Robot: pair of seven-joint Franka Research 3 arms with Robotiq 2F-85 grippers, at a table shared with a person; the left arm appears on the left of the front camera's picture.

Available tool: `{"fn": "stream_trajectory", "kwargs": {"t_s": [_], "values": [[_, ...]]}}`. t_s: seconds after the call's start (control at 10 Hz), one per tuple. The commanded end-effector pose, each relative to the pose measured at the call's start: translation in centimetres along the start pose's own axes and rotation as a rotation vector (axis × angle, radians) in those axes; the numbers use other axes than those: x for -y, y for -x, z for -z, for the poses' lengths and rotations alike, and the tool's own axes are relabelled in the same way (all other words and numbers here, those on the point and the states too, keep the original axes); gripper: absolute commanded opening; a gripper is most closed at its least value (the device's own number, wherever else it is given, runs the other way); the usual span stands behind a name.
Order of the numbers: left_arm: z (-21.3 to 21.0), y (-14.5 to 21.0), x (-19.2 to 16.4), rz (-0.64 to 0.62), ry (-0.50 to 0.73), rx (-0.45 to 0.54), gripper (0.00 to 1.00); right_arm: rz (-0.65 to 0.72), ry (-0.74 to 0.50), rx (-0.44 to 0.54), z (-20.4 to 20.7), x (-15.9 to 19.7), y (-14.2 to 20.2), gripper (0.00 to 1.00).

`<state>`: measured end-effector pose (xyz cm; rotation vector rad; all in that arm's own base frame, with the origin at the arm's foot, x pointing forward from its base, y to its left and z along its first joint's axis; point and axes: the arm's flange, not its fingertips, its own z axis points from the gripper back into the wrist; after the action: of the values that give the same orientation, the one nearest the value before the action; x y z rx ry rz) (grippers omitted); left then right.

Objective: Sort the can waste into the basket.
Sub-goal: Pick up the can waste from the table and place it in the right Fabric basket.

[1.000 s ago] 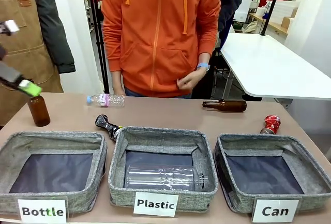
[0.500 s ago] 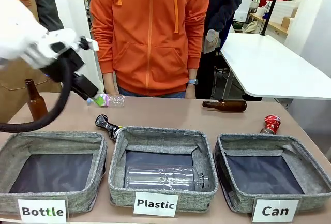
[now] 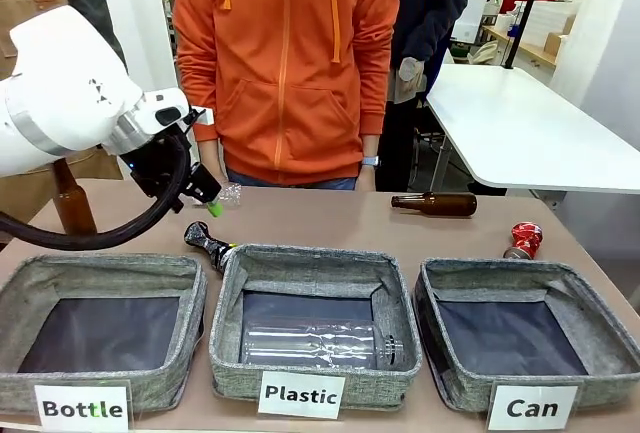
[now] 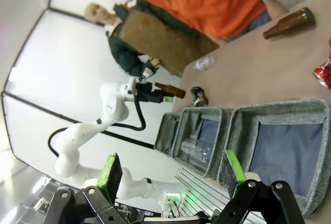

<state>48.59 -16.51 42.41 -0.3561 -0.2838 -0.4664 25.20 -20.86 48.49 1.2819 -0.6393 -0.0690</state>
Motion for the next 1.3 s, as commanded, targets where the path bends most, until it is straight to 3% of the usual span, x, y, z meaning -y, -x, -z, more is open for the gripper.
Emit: {"fn": "stream_trajectory", "kwargs": {"t_s": [0.0,0.2,0.3,0.5,0.6,0.8,1.0,1.2], "values": [[0.2,0.6,0.2,0.049,0.014,-0.024,1.0,-0.026,-0.023,0.014,0.0,-0.2,-0.5,1.0],[0.1,0.1,0.2,0.009,0.003,-0.006,1.0,-0.026,-0.023,0.014,0.0,-0.2,-0.5,1.0],[0.0,-1.1,-0.5,0.076,-0.009,-0.005,1.0,-0.026,-0.023,0.014,0.0,-0.2,-0.5,1.0],[0.1,-3.0,0.1,0.556,0.003,0.046,1.0,-0.026,-0.023,0.014,0.0,-0.2,-0.5,1.0],[0.1,-3.3,0.2,0.759,-0.047,0.036,1.0,-0.026,-0.023,0.014,0.0,-0.2,-0.5,1.0],[0.5,-2.9,-0.1,1.111,-0.036,-0.026,1.0,-0.026,-0.023,0.014,0.0,-0.2,-0.5,1.0],[1.7,-1.7,0.1,1.405,-0.07,-0.113,1.0,-0.026,-0.023,0.014,0.0,-0.2,-0.5,1.0],[2.3,-0.7,1.1,1.554,-0.025,-0.189,1.0,-0.026,-0.023,0.014,0.0,-0.2,-0.5,1.0]]}}
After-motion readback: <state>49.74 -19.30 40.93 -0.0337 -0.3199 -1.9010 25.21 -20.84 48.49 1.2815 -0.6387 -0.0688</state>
